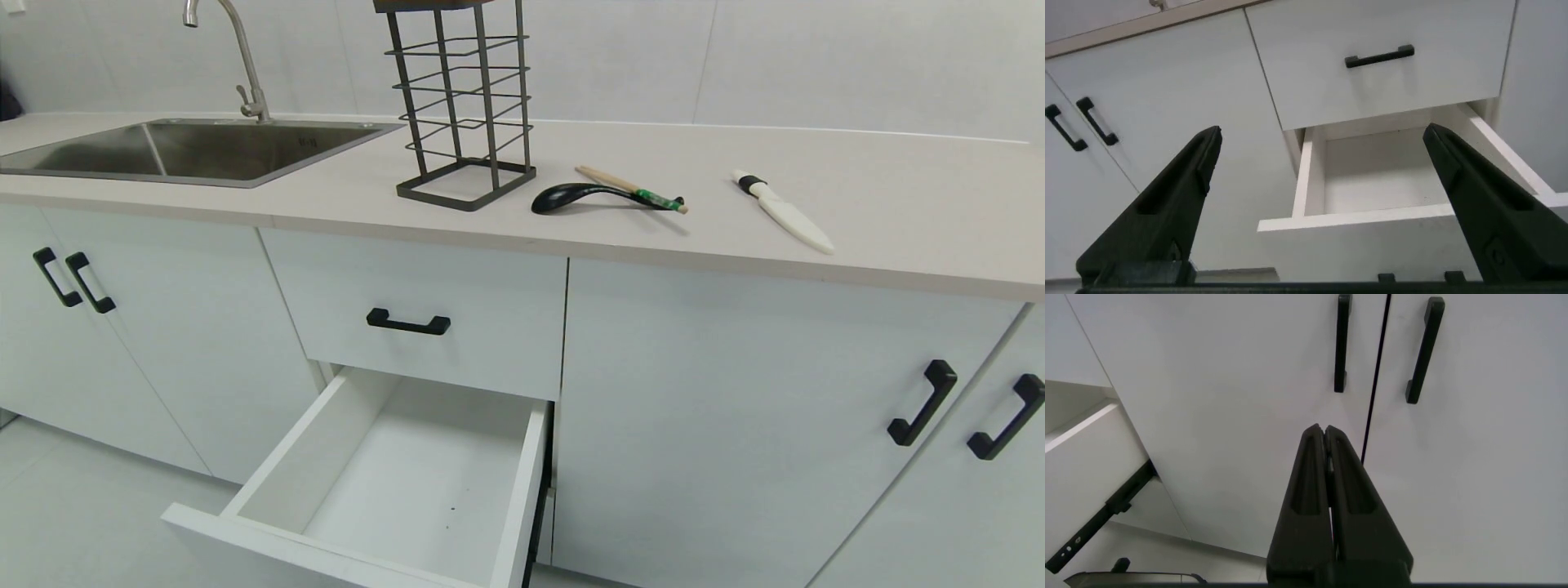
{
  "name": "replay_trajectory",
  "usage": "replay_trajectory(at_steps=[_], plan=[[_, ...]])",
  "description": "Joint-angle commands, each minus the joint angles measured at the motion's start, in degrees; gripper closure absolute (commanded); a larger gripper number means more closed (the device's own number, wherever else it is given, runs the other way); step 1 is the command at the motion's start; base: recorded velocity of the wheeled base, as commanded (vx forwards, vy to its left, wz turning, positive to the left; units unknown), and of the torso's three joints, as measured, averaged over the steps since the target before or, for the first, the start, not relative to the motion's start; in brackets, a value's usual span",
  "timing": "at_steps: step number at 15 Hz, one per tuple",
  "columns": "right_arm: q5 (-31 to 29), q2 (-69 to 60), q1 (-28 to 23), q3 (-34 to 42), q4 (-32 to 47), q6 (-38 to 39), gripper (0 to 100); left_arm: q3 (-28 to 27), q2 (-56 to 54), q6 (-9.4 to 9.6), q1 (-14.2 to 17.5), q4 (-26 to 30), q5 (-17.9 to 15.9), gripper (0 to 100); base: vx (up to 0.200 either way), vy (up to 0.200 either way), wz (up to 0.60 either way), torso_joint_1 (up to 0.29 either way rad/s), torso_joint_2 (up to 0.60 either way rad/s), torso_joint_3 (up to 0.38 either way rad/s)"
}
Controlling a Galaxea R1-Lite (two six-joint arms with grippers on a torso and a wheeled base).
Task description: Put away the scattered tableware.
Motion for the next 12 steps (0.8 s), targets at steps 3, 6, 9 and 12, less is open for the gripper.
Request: replay_trajectory(at_steps=[3,6,9,12], plan=[[0.02,0.09,0.02,-0.02,-0.01,0.02,100,1.69,-4.34,-0.18,-3.64,-0.70,0.05,0,0.000,0.000,0.00,0.000,0.00,0.000],[0.02,0.09,0.02,-0.02,-0.01,0.02,100,2.39,-7.68,-0.09,-2.06,11.26,1.11,0,0.000,0.000,0.00,0.000,0.00,0.000],[0.02,0.09,0.02,-0.02,-0.01,0.02,100,2.39,-7.68,-5.10,-2.06,13.10,6.38,0,0.000,0.000,0.00,0.000,0.00,0.000],[0.02,0.09,0.02,-0.02,-0.01,0.02,100,2.39,-7.68,-11.87,-2.15,14.86,10.25,0,0.000,0.000,0.00,0.000,0.00,0.000]])
